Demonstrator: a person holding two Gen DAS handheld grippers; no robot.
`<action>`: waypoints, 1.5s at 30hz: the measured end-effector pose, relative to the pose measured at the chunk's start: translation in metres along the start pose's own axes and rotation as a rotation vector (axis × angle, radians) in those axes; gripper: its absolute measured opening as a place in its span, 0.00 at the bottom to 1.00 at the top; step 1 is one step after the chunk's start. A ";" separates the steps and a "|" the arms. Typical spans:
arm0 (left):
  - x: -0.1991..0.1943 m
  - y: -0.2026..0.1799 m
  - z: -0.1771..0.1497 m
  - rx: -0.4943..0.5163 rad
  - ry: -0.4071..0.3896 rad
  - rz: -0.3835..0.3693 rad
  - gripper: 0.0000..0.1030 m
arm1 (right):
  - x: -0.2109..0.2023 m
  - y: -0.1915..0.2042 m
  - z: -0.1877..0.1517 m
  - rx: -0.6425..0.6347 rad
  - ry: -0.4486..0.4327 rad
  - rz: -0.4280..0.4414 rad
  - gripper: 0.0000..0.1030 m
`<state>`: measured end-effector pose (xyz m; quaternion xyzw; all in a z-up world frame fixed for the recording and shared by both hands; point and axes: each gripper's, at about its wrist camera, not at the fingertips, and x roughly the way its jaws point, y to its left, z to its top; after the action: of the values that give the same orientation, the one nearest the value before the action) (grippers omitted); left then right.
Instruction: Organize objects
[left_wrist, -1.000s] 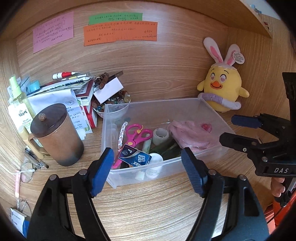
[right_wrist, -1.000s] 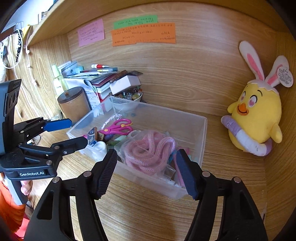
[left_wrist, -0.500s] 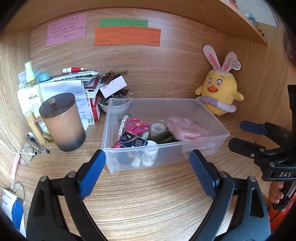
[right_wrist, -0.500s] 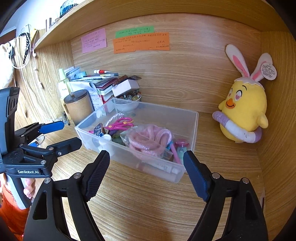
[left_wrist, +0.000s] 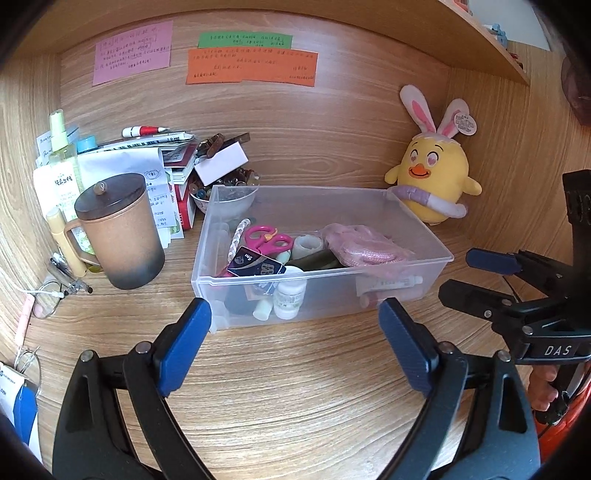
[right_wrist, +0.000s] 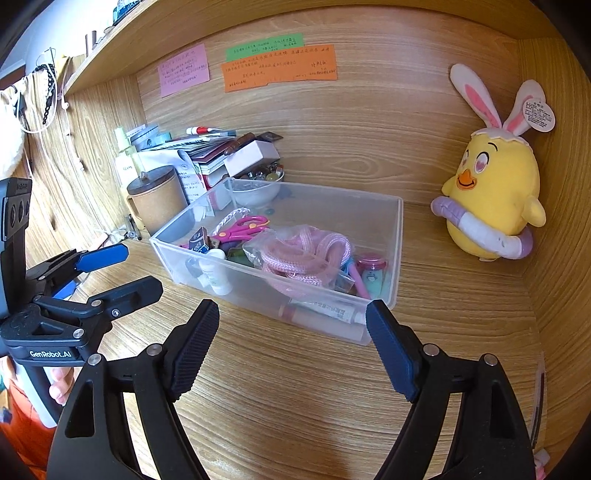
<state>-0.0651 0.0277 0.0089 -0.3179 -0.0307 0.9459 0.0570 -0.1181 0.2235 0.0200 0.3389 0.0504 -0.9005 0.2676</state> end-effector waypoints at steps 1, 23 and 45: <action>0.000 0.000 0.000 -0.001 0.001 -0.004 0.90 | 0.000 0.001 0.000 0.001 0.001 0.000 0.77; 0.000 -0.003 0.006 0.005 -0.013 -0.017 0.90 | 0.003 0.004 0.002 0.006 0.004 0.005 0.77; -0.014 -0.010 0.006 0.032 -0.079 -0.013 0.90 | 0.002 0.004 0.002 0.011 0.002 0.003 0.79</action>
<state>-0.0567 0.0354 0.0226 -0.2792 -0.0197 0.9577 0.0668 -0.1180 0.2185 0.0208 0.3415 0.0455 -0.9000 0.2669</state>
